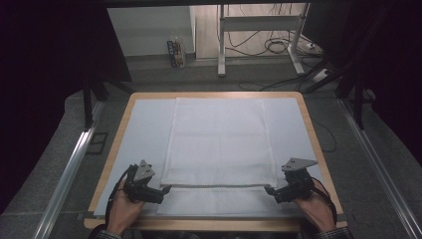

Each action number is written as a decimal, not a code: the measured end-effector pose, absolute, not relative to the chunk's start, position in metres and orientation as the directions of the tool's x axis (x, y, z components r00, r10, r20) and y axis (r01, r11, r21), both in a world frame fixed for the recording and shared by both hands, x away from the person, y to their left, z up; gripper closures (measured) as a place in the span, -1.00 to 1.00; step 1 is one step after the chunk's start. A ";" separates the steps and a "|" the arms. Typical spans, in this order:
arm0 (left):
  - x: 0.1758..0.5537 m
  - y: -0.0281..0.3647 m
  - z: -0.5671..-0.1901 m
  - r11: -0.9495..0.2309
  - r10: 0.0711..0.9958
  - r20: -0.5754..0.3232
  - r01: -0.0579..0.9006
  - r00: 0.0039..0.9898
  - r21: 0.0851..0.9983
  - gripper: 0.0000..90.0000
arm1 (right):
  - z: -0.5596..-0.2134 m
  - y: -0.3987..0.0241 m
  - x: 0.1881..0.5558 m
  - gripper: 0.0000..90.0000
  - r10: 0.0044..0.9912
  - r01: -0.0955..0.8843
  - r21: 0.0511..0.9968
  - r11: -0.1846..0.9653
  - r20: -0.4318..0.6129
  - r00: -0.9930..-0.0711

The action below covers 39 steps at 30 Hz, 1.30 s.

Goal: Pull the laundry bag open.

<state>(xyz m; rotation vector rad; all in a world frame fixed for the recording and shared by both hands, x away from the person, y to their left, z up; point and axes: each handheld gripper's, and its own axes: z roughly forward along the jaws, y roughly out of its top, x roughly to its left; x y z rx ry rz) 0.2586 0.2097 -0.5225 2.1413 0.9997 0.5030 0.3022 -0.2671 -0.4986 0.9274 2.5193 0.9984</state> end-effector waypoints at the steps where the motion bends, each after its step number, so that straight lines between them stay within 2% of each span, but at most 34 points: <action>1: 0.259 0.210 -0.523 -0.455 0.776 0.051 0.503 0.628 0.734 -1.00 | -0.499 -0.268 0.302 -1.00 0.651 0.463 0.687 0.560 -0.018 -0.759; 6: 0.259 0.208 -0.524 -0.468 0.773 0.061 0.502 0.631 0.727 -1.00 | -0.502 -0.270 0.298 -1.00 0.642 0.453 0.676 0.581 -0.038 -0.766; 13: 0.259 0.208 -0.525 -0.471 0.773 0.067 0.500 0.631 0.727 -0.99 | -0.504 -0.279 0.295 -0.99 0.664 0.527 0.646 0.552 0.042 -0.746; 20: 0.259 0.206 -0.525 -0.481 0.770 0.074 0.500 0.634 0.720 -0.99 | -0.509 -0.279 0.291 -0.67 0.694 0.548 0.593 0.590 -0.025 -0.719; 23: 0.259 0.206 -0.526 -0.488 0.768 0.080 0.500 0.635 0.715 -0.99 | -0.514 -0.275 0.292 -0.65 0.684 0.538 0.570 0.621 -0.058 -0.727; 27: 0.260 0.205 -0.526 -0.496 0.765 0.087 0.498 0.638 0.711 -0.99 | -0.516 -0.273 0.293 -0.62 0.686 0.546 0.566 0.618 -0.049 -0.726; 33: 0.259 0.203 -0.526 -0.506 0.761 0.096 0.494 0.642 0.707 -0.98 | -0.514 -0.268 0.289 -0.30 0.702 0.566 0.555 0.609 -0.044 -0.711; 37: 0.259 0.203 -0.526 -0.508 0.760 0.099 0.492 0.642 0.707 -0.98 | -0.512 -0.264 0.282 0.17 0.682 0.544 0.562 0.623 -0.050 -0.730; 39: 0.259 0.202 -0.526 -0.509 0.760 0.102 0.490 0.642 0.707 -0.98 | -0.512 -0.263 0.281 0.27 0.679 0.541 0.564 0.624 -0.048 -0.733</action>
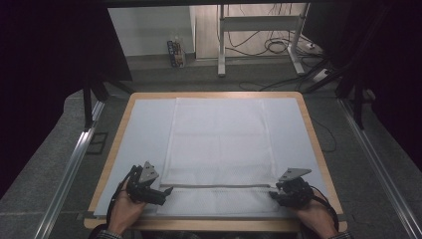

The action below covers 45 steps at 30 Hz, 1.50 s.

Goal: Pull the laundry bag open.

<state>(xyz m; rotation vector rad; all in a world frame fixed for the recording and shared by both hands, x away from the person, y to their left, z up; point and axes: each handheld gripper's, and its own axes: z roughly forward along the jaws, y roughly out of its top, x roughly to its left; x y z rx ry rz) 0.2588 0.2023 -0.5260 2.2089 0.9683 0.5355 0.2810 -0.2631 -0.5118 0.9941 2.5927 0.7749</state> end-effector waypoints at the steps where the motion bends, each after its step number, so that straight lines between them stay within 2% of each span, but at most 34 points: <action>1: 0.259 0.202 -0.526 -0.510 0.759 0.103 0.489 0.643 0.708 -0.98 | -0.512 -0.263 0.281 0.30 0.681 0.544 0.564 0.621 -0.045 -0.731; 2: 0.259 0.202 -0.526 -0.510 0.759 0.104 0.488 0.642 0.708 -0.98 | -0.512 -0.263 0.280 0.34 0.683 0.546 0.565 0.619 -0.044 -0.729; 3: 0.259 0.202 -0.526 -0.510 0.759 0.104 0.488 0.643 0.708 -0.97 | -0.511 -0.263 0.281 0.49 0.683 0.546 0.569 0.615 -0.039 -0.729; 4: 0.259 0.202 -0.526 -0.511 0.758 0.104 0.488 0.644 0.708 -0.97 | -0.511 -0.263 0.281 0.49 0.683 0.546 0.569 0.615 -0.039 -0.729; 6: 0.259 0.202 -0.526 -0.511 0.757 0.104 0.487 0.645 0.708 -0.97 | -0.511 -0.264 0.281 0.69 0.685 0.548 0.574 0.608 -0.032 -0.727; 8: 0.259 0.202 -0.526 -0.511 0.757 0.103 0.486 0.645 0.709 -0.97 | -0.511 -0.263 0.280 0.79 0.674 0.537 0.577 0.616 -0.031 -0.738; 16: 0.259 0.200 -0.524 -0.498 0.760 0.090 0.488 0.644 0.717 -0.95 | -0.506 -0.262 0.278 0.80 0.650 0.489 0.601 0.633 -0.069 -0.756; 21: 0.259 0.199 -0.525 -0.506 0.758 0.099 0.486 0.645 0.713 -0.95 | -0.506 -0.263 0.279 0.79 0.650 0.496 0.588 0.639 -0.069 -0.757; 23: 0.259 0.199 -0.525 -0.505 0.758 0.097 0.487 0.645 0.713 -0.95 | -0.507 -0.263 0.279 0.74 0.657 0.511 0.575 0.640 -0.064 -0.751; 28: 0.258 0.199 -0.524 -0.512 0.757 0.106 0.485 0.645 0.709 -0.95 | -0.508 -0.265 0.278 0.08 0.704 0.561 0.558 0.612 -0.063 -0.707; 30: 0.258 0.199 -0.525 -0.512 0.757 0.106 0.485 0.645 0.709 -0.95 | -0.509 -0.266 0.276 0.03 0.714 0.578 0.558 0.596 -0.038 -0.700; 31: 0.259 0.199 -0.525 -0.514 0.756 0.104 0.486 0.647 0.707 -0.95 | -0.509 -0.265 0.275 0.11 0.713 0.575 0.557 0.599 -0.043 -0.700; 34: 0.259 0.198 -0.525 -0.522 0.752 0.113 0.483 0.649 0.703 -0.95 | -0.509 -0.263 0.273 0.57 0.708 0.575 0.558 0.599 -0.034 -0.705; 35: 0.258 0.197 -0.525 -0.525 0.752 0.117 0.483 0.649 0.701 -0.95 | -0.509 -0.264 0.274 0.63 0.711 0.575 0.561 0.596 -0.034 -0.703; 36: 0.258 0.197 -0.524 -0.524 0.752 0.115 0.483 0.649 0.701 -0.94 | -0.509 -0.266 0.275 0.78 0.719 0.588 0.563 0.580 -0.014 -0.695; 41: 0.260 0.194 -0.522 -0.495 0.759 0.075 0.497 0.647 0.713 -0.93 | -0.508 -0.265 0.274 0.90 0.701 0.567 0.565 0.599 -0.027 -0.713; 45: 0.263 0.187 -0.518 -0.479 0.751 0.045 0.498 0.658 0.722 -0.92 | -0.503 -0.265 0.271 0.90 0.661 0.494 0.603 0.626 -0.075 -0.746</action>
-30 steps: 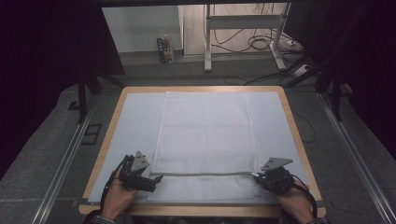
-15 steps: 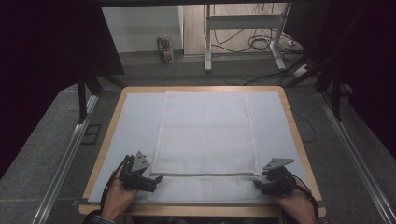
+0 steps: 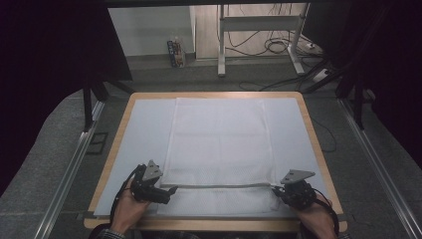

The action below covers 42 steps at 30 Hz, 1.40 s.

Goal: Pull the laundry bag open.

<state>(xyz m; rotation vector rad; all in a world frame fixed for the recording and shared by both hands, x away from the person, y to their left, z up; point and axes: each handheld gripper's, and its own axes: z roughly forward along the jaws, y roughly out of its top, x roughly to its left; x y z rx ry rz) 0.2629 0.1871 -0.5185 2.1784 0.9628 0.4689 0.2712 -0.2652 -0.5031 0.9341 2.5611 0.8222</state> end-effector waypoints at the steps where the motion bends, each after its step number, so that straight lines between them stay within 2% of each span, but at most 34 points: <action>1: 0.264 0.185 -0.518 -0.475 0.747 0.033 0.497 0.665 0.726 -0.92 | -0.500 -0.265 0.270 0.91 0.654 0.473 0.619 0.627 -0.088 -0.752; 9: 0.275 0.151 -0.507 -0.490 0.695 0.014 0.461 0.719 0.740 -0.95 | -0.495 -0.268 0.271 0.88 0.651 0.457 0.652 0.605 -0.074 -0.756; 16: 0.292 0.118 -0.502 -0.470 0.631 -0.083 0.465 0.771 0.750 -0.95 | -0.494 -0.265 0.269 0.90 0.640 0.429 0.651 0.626 -0.115 -0.759; 22: 0.309 0.080 -0.496 -0.505 0.588 -0.056 0.420 0.807 0.754 -0.90 | -0.493 -0.264 0.268 0.89 0.634 0.410 0.659 0.630 -0.131 -0.762; 42: 0.342 -0.002 -0.478 -0.530 0.494 -0.037 0.334 0.869 0.779 -0.89 | -0.492 -0.263 0.267 0.89 0.632 0.391 0.662 0.639 -0.161 -0.758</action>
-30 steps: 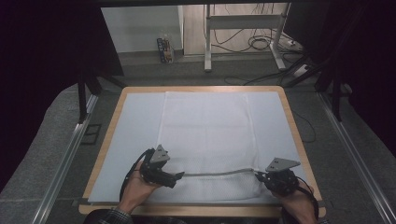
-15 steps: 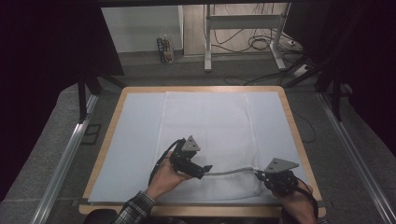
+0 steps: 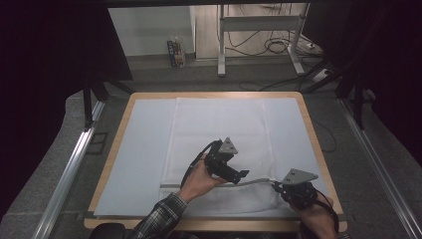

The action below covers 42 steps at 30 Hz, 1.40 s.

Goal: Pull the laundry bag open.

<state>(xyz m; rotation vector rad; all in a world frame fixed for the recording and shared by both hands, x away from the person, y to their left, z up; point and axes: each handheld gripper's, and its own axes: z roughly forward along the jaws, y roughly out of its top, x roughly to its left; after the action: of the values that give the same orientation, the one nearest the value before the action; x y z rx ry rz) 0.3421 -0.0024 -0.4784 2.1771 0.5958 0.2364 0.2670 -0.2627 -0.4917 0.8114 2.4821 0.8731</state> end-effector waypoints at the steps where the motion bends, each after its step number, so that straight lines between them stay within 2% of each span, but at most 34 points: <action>1: 0.343 -0.005 -0.478 -0.532 0.492 -0.036 0.333 0.870 0.778 -0.89 | -0.492 -0.263 0.267 0.89 0.631 0.390 0.663 0.640 -0.163 -0.759; 6: 0.348 -0.026 -0.480 -0.507 0.487 -0.061 0.339 0.871 0.792 -0.89 | -0.492 -0.263 0.267 0.89 0.633 0.392 0.662 0.638 -0.161 -0.757; 14: 0.351 -0.054 -0.482 -0.534 0.440 -0.062 0.317 0.896 0.784 -0.90 | -0.492 -0.263 0.268 0.89 0.633 0.392 0.661 0.639 -0.163 -0.757; 20: 0.348 -0.073 -0.481 -0.570 0.400 -0.035 0.279 0.916 0.773 -0.90 | -0.491 -0.263 0.267 0.89 0.632 0.388 0.666 0.637 -0.163 -0.758; 26: 0.345 -0.087 -0.486 -0.599 0.400 0.004 0.257 0.917 0.758 -0.90 | -0.491 -0.263 0.267 0.88 0.631 0.386 0.669 0.635 -0.161 -0.759; 35: 0.347 -0.070 -0.484 -0.619 0.472 0.080 0.265 0.878 0.739 -0.86 | -0.491 -0.263 0.267 0.89 0.632 0.389 0.661 0.642 -0.170 -0.756; 39: 0.347 -0.053 -0.482 -0.588 0.472 0.034 0.286 0.881 0.757 -0.81 | -0.491 -0.263 0.268 0.88 0.638 0.392 0.661 0.639 -0.171 -0.751; 42: 0.345 -0.040 -0.480 -0.560 0.461 -0.011 0.301 0.887 0.772 -0.69 | -0.491 -0.263 0.267 0.88 0.635 0.387 0.661 0.643 -0.179 -0.751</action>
<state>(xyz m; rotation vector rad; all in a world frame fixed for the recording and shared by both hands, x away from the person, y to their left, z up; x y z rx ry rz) 0.3447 -0.0400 -0.4800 2.2048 0.5451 0.2421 0.2673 -0.2633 -0.4911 0.8071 2.4679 0.8599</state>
